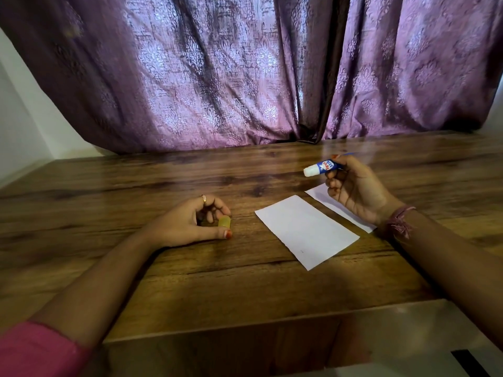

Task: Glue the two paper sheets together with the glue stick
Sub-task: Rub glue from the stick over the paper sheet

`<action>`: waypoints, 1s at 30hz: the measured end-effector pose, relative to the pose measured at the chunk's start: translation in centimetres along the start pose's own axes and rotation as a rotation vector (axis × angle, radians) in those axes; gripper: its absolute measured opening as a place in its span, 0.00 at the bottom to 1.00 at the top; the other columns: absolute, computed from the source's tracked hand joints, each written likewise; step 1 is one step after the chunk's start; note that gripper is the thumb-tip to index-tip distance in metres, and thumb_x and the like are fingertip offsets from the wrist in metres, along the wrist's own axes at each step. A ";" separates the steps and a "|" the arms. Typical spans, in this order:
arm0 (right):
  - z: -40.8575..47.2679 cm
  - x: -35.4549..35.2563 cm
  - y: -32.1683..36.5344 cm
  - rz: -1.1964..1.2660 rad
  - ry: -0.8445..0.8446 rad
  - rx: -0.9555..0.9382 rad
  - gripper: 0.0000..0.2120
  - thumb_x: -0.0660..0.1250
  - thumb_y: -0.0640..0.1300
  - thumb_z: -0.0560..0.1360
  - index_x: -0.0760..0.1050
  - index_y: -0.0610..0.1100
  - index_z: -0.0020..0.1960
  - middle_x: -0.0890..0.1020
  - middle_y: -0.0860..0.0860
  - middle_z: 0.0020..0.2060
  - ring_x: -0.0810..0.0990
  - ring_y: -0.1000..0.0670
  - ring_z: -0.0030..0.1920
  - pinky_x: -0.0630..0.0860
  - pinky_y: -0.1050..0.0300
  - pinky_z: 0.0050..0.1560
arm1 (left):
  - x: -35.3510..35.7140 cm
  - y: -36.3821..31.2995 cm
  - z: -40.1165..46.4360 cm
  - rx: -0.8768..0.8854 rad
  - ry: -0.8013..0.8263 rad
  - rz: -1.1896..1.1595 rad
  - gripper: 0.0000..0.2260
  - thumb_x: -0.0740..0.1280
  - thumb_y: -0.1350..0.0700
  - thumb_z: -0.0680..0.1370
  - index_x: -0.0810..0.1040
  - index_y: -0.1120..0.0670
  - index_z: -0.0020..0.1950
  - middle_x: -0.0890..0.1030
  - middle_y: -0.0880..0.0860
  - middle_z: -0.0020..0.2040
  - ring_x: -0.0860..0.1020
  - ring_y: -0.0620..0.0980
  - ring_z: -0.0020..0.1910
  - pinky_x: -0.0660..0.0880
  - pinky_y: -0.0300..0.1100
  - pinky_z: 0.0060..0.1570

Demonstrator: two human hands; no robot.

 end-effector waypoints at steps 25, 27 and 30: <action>0.7 -0.1 -0.4 -0.001 -0.027 0.015 0.10 0.62 0.45 0.77 0.74 0.40 0.53 0.74 0.49 0.33 0.71 0.57 0.30 0.73 0.68 0.30 | -1.1 -0.2 7.2 -0.112 -0.240 0.067 0.17 0.69 0.66 0.71 0.74 0.62 0.60 0.83 0.60 0.47 0.77 0.48 0.39 0.72 0.40 0.38; 0.6 -0.1 -0.4 -0.001 -0.025 0.012 0.10 0.62 0.45 0.77 0.74 0.40 0.53 0.74 0.49 0.33 0.71 0.56 0.30 0.73 0.68 0.30 | -0.7 0.0 7.7 -0.110 -0.210 0.089 0.17 0.69 0.67 0.72 0.73 0.64 0.60 0.82 0.58 0.46 0.76 0.47 0.39 0.71 0.36 0.36; 0.7 -0.1 -0.4 -0.010 -0.025 0.011 0.10 0.62 0.45 0.77 0.75 0.40 0.53 0.74 0.49 0.34 0.72 0.56 0.30 0.73 0.68 0.30 | -0.6 0.7 8.1 -0.104 -0.188 0.112 0.19 0.70 0.66 0.72 0.73 0.63 0.61 0.80 0.52 0.43 0.74 0.42 0.34 0.71 0.31 0.35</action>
Point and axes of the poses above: each hand's wrist, its own z-axis towards the middle knuckle, its own x-axis out of the palm, y = z × x, the point moved 8 cm from there along z, towards the middle knuckle
